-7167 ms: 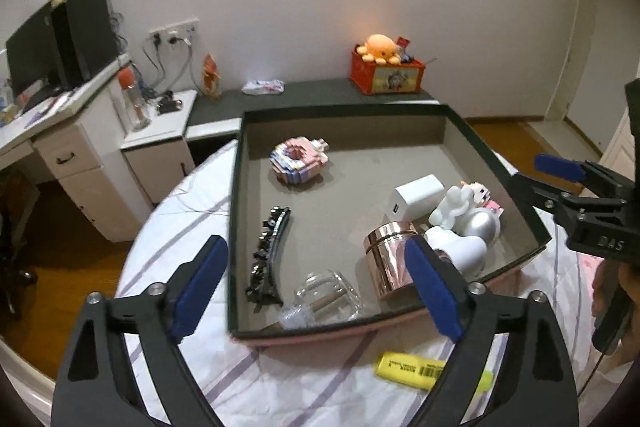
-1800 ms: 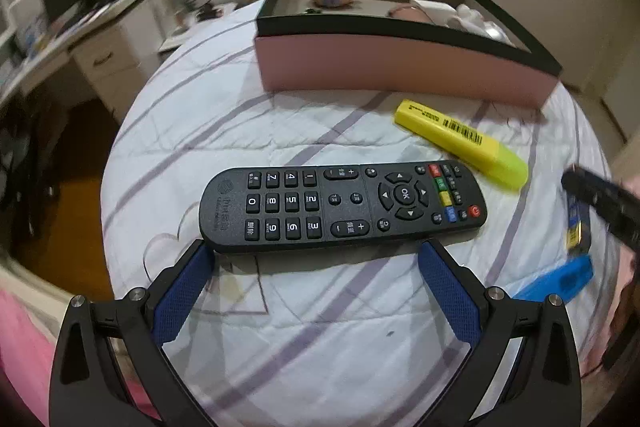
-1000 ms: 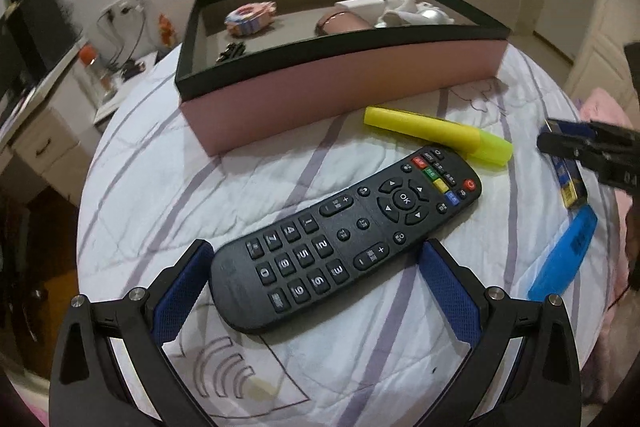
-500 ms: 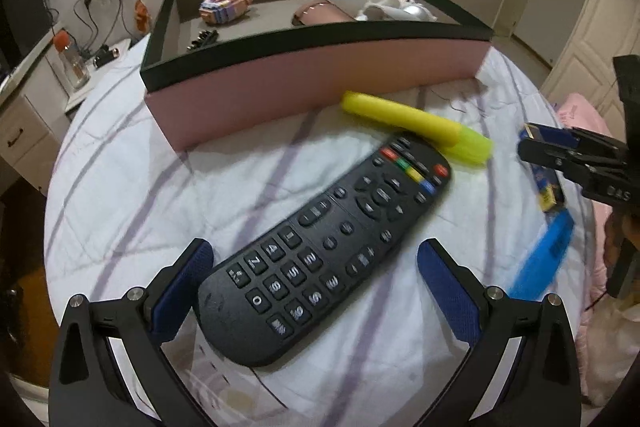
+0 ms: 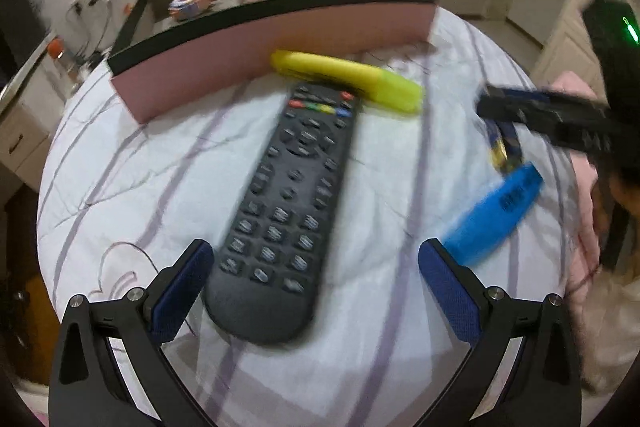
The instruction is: Organize rigid objects
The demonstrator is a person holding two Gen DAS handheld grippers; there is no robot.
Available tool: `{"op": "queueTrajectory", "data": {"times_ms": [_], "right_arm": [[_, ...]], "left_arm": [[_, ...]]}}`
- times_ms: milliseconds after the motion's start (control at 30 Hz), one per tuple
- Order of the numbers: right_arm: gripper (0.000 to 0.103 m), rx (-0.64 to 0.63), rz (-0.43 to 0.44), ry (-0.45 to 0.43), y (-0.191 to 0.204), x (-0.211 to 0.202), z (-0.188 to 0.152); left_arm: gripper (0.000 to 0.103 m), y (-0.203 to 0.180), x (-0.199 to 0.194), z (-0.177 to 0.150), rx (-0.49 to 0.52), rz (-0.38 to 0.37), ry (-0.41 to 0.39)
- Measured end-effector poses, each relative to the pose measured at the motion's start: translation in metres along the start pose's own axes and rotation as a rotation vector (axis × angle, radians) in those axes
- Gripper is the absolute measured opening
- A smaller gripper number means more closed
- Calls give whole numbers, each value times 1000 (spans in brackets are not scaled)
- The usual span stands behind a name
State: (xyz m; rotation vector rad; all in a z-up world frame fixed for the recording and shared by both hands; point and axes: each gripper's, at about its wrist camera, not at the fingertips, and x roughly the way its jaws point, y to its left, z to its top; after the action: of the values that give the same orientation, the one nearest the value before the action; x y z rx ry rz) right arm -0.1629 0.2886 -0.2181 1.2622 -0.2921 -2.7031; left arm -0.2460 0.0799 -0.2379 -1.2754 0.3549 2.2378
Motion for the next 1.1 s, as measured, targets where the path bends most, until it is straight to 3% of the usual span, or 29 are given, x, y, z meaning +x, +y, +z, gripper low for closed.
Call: {"op": "queueTrajectory", "data": {"times_ms": [200,333,367,433,533,700,767,867,900,933,1000,1100], "right_arm": [[52,6,10,-6,-1,0,-1],[52,4,0,-14,1,0,-2],[52,0,-7,-15,2,1,-2],[52,-7,-15,-15,3,1,-2],[52,-3,-19,-20,3,1,-3],[69,-3,-26,-52,10,2,-9],[79,-15,-22,-74,15,4,-12],[81,-20,-62,-85,21,6,-13],[81,-16,-68,-86,21,6,-13],[81,-12,-73,-87,21,6,-13],[81,-8,-71,-90,20,6,-13],[81,16,-55,-102,17,3,-15]], "left_arm": [[102,22,13,19,-93,46,-29],[101,14,17,18,-68,67,-65],[99,13,16,18,-64,68,-66],[77,14,9,15,-90,61,-75],[57,17,2,12,-110,48,-72],[48,9,-1,8,-121,60,-64],[54,3,-1,5,-123,54,-66],[73,-5,3,0,-81,44,-96],[89,-7,6,1,-70,20,-99],[93,-11,9,0,-51,13,-103],[95,-20,11,1,-32,69,-93],[93,-18,9,4,-93,78,-79]]}}
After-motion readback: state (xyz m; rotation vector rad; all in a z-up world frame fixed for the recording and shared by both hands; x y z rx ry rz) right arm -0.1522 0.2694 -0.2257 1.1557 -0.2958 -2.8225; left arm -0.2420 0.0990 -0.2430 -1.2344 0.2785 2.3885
